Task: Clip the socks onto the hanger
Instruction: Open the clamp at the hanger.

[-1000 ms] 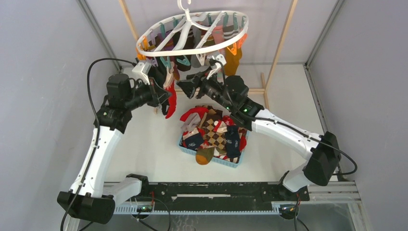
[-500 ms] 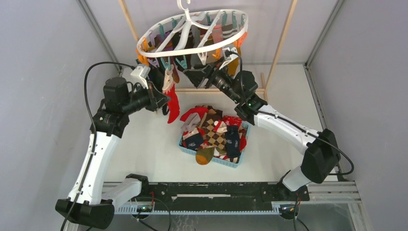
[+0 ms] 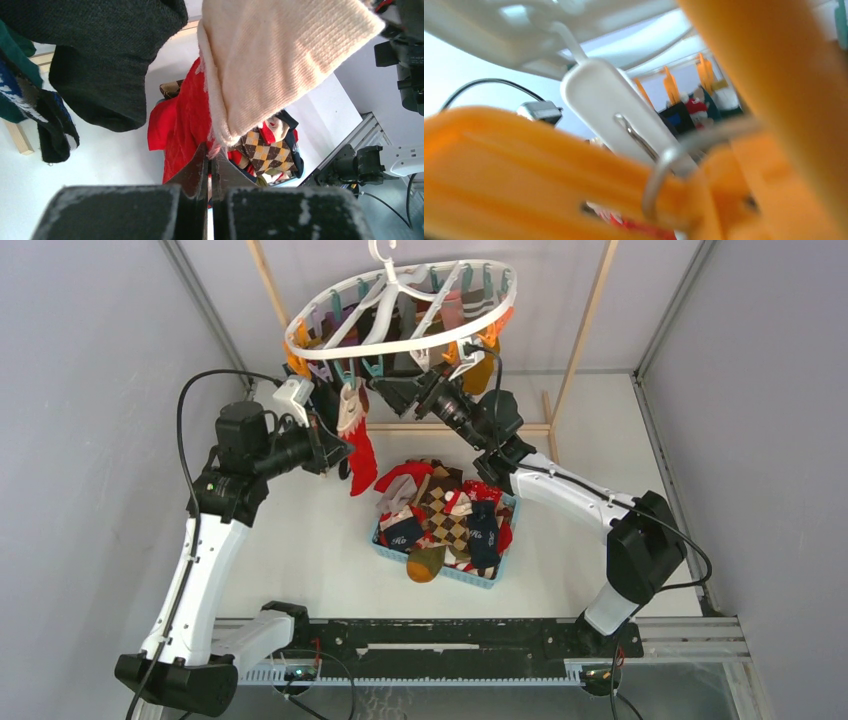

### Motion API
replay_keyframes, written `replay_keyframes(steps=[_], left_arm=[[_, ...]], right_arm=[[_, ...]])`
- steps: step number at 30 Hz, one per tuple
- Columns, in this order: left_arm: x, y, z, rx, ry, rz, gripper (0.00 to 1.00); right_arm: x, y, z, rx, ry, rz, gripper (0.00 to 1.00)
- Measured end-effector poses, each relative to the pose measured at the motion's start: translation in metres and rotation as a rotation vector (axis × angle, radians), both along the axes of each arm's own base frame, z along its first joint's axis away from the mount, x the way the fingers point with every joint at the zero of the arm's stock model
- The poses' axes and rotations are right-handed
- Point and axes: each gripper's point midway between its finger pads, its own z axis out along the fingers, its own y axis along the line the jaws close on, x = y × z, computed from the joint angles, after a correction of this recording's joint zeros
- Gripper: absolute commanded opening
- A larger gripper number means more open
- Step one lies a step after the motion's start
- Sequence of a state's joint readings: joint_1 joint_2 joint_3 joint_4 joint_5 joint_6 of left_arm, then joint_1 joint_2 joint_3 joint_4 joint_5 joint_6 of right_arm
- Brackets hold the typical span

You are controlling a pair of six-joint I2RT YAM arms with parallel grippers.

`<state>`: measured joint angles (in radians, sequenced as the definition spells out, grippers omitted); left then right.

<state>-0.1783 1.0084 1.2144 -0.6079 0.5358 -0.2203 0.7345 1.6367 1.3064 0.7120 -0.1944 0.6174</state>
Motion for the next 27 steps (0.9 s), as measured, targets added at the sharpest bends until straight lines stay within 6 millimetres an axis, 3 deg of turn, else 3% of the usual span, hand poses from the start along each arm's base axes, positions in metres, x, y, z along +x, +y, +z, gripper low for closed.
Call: replay_keyframes(steps=[5, 11, 19, 27], left_arm=[[-0.002, 0.0, -0.001, 0.004, 0.003, -0.002, 0.0], [-0.003, 0.001, 0.0, 0.009, 0.003, -0.005, 0.0], [-0.007, 0.002, -0.001, 0.017, 0.01, -0.006, 0.0], [-0.008, 0.003, 0.011, 0.014, -0.015, -0.004, 0.0]], right_arm=[[-0.004, -0.004, 0.019, 0.074, -0.027, 0.015, 0.7], [-0.006, -0.007, 0.033, 0.157, -0.052, 0.037, 0.58], [-0.006, -0.003, 0.028, 0.187, -0.039, 0.075, 0.42], [-0.011, -0.001, 0.027, 0.193, -0.042, 0.103, 0.44]])
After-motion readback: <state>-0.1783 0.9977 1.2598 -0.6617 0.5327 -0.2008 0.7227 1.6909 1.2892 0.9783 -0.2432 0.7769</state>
